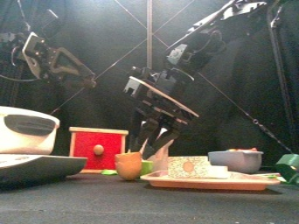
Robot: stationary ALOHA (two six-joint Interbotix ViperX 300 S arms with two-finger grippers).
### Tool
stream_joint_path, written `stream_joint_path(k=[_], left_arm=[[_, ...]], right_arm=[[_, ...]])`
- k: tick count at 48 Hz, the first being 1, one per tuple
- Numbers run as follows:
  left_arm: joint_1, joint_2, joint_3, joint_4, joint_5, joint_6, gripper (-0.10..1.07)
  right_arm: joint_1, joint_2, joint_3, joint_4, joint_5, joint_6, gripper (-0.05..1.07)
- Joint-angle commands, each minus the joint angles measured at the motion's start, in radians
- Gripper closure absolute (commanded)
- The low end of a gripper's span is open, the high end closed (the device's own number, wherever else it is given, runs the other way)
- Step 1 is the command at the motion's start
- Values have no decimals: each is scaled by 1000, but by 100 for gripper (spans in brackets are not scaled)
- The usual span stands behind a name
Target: Grab ketchup
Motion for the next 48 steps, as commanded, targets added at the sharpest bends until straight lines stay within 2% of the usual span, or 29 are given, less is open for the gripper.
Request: stream_joint_path(k=[1, 9, 16, 21, 25, 31, 35, 43, 48], left_arm=[[2, -2, -11, 2, -3, 2, 12], [2, -2, -11, 2, -3, 2, 12], [2, -2, -9, 2, -3, 2, 12], [2, 0, -9, 2, -3, 2, 12], [2, 0, -9, 2, -3, 2, 12], [2, 0, -9, 2, -3, 2, 12], [2, -2, -9, 2, -2, 2, 12], [3, 0, -9, 2, -3, 3, 12], [3, -2, -8, 2, -3, 3, 12]], right_arm=[[3, -101, 2, -12, 8, 0, 30], [23, -268, 118, -14, 52, 2, 30], [15, -399, 276, 5, 189, 0, 30], [-15, -482, 388, 0, 258, 0, 30], [-67, -537, 466, 5, 264, 2, 30], [-155, -566, 563, -3, 261, 0, 31], [-190, -566, 600, -5, 209, -2, 31], [-241, -552, 627, -41, 170, 0, 31], [-245, -545, 637, -43, 132, -2, 31]])
